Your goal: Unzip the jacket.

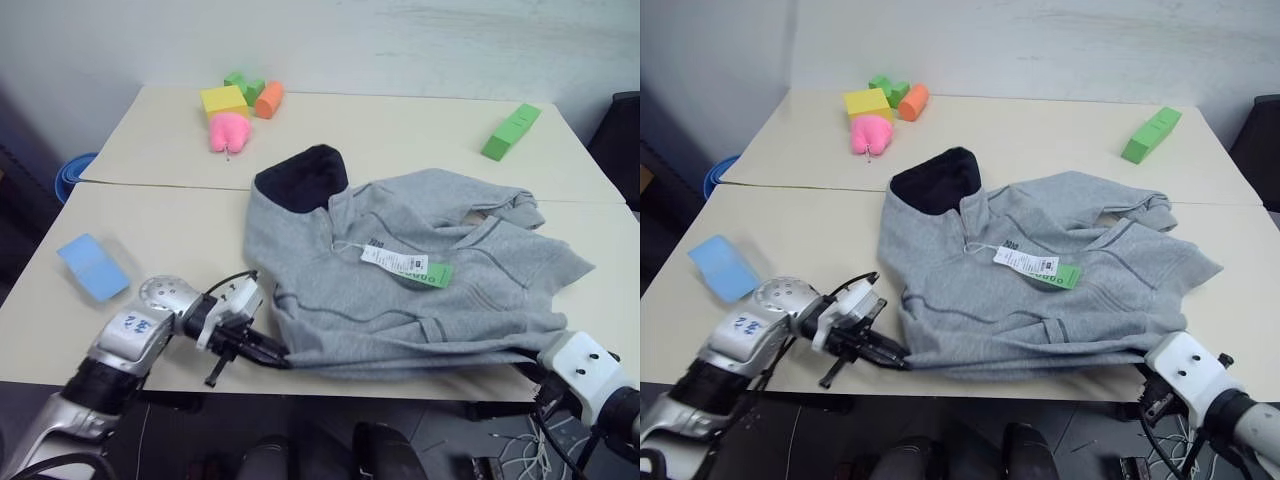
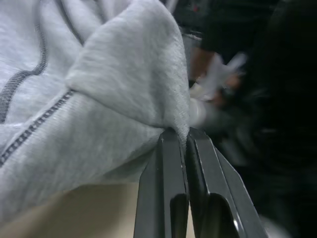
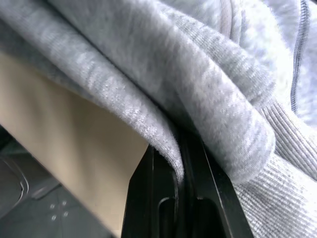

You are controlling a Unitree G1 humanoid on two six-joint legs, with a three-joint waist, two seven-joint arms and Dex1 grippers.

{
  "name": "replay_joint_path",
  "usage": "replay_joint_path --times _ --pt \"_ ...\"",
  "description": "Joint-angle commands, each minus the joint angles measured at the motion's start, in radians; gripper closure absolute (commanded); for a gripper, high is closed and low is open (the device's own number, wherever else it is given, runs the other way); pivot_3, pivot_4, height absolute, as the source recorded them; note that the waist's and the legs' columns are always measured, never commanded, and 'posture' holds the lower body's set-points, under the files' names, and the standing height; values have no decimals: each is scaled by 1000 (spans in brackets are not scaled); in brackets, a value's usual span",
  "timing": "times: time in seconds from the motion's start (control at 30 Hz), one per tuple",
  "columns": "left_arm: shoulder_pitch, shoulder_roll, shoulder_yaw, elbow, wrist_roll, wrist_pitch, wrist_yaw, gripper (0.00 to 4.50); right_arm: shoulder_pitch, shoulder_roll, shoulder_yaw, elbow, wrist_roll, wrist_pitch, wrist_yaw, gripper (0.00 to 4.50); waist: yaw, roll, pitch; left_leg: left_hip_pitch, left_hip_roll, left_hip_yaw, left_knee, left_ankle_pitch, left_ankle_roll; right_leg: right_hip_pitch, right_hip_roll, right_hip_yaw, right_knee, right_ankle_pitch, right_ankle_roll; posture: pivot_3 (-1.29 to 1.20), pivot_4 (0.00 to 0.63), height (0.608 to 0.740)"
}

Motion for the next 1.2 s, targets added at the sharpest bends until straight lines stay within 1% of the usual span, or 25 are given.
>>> replay_joint_path --times 0.03,0.1,0.17,0.27,0.33,0.43,0.47,0.57,0.67,0.73,0.8,0.83,0.87,0.9,0.97,1.0,1.03,1.1,1.2 --pt "118 76 45 -142 -86 101 -4 4500 -19 -22 -78 196 -74 -18 7 4471 0 0 0 1 0 0 -1 0 0 0 0 0 0 0 -1 0 150 740" --pt "161 77 57 -193 -110 130 37 4500 -21 -24 -88 217 -64 -43 47 4471 4 0 0 1 0 0 -1 0 0 0 0 0 0 -1 -1 0 150 740" --pt "197 67 68 -241 -137 154 79 4500 -6 -37 -109 254 -85 -63 74 4471 7 0 0 1 0 0 -1 0 0 1 0 0 0 -1 -2 0 150 740" --pt "230 40 78 -286 -161 162 138 4500 17 -51 -144 300 -111 -91 104 4471 7 0 0 2 0 0 -1 0 0 1 0 1 0 -1 -2 0 150 740" --pt "261 4 96 -299 -176 142 187 4500 32 -53 -197 333 -112 -91 113 4471 8 1 0 3 0 1 -1 0 -1 2 0 1 0 -1 -2 0 150 740" --pt "300 -40 123 -293 -175 117 250 4500 102 -47 -276 314 -72 -31 184 4471 13 2 0 3 0 1 -1 0 -1 1 0 2 0 -1 -3 0 150 740" --pt "306 -45 126 -278 -155 95 261 4500 156 -41 -304 279 -43 7 240 4471 16 2 0 3 0 1 -1 -1 -1 1 -1 2 -1 -2 -3 0 150 740" --pt "318 -42 118 -225 -111 21 241 4500 275 -17 -352 215 2 65 340 4471 26 2 0 5 0 0 -2 -1 -2 2 -1 2 -1 -5 -8 0 150 740" --pt "324 -40 105 -176 -92 -45 195 4500 363 -8 -350 206 -11 83 384 4471 24 3 -1 7 2 1 -2 -2 -4 2 -2 2 0 -6 -11 0 150 740" --pt "324 -29 92 -160 -78 -74 165 4500 364 5 -339 224 -11 82 371 4471 22 3 -1 7 3 1 -2 -3 -4 2 -7 2 0 -7 -12 0 150 740" --pt "310 -19 89 -121 -67 -81 154 4500 319 22 -334 257 -1 88 326 4471 19 3 -1 8 3 2 -2 -3 -5 2 -8 1 1 -7 -13 0 150 740" --pt "285 -14 93 -83 -59 -71 160 4259 297 37 -354 246 62 114 340 4245 18 3 -1 8 3 2 -3 -3 -5 2 -9 1 1 -7 -13 0 150 740" --pt "250 -9 100 -47 -64 -49 159 4002 263 55 -376 243 91 100 333 3989 20 4 -1 8 4 2 -3 -3 -6 2 -9 0 1 -8 -13 0 150 740" --pt "214 7 106 -14 -75 -21 141 3784 269 58 -393 224 121 122 359 3766 24 4 -1 8 3 1 -2 -3 -6 1 -9 0 2 -8 -13 0 150 740" --pt "140 48 105 48 -78 18 94 3159 275 67 -421 187 171 164 388 3113 28 9 -2 7 2 1 -2 -3 -6 0 -10 -1 4 -8 -14 0 150 740" --pt "90 75 107 80 -87 54 61 2784 291 71 -445 149 233 220 414 2729 29 9 -2 7 2 1 -3 -3 -6 0 -10 -2 4 -9 -15 0 150 740" --pt "56 92 108 101 -93 79 40 2540 299 75 -463 123 277 257 427 2463 28 9 -2 7 2 0 -3 -3 -6 0 -10 -2 6 -9 -15 0 150 740" --pt "4 120 112 136 -105 131 0 1888 303 79 -487 89 317 274 440 1759 25 9 -2 7 2 0 -3 -3 -6 -1 -10 -2 7 -9 -16 0 150 740" --pt "-125 41 159 289 -9 -75 47 946 246 104 -528 24 395 265 403 710 23 9 -2 8 2 1 -3 -3 -6 -1 -10 -2 8 -9 -16 0 150 740"
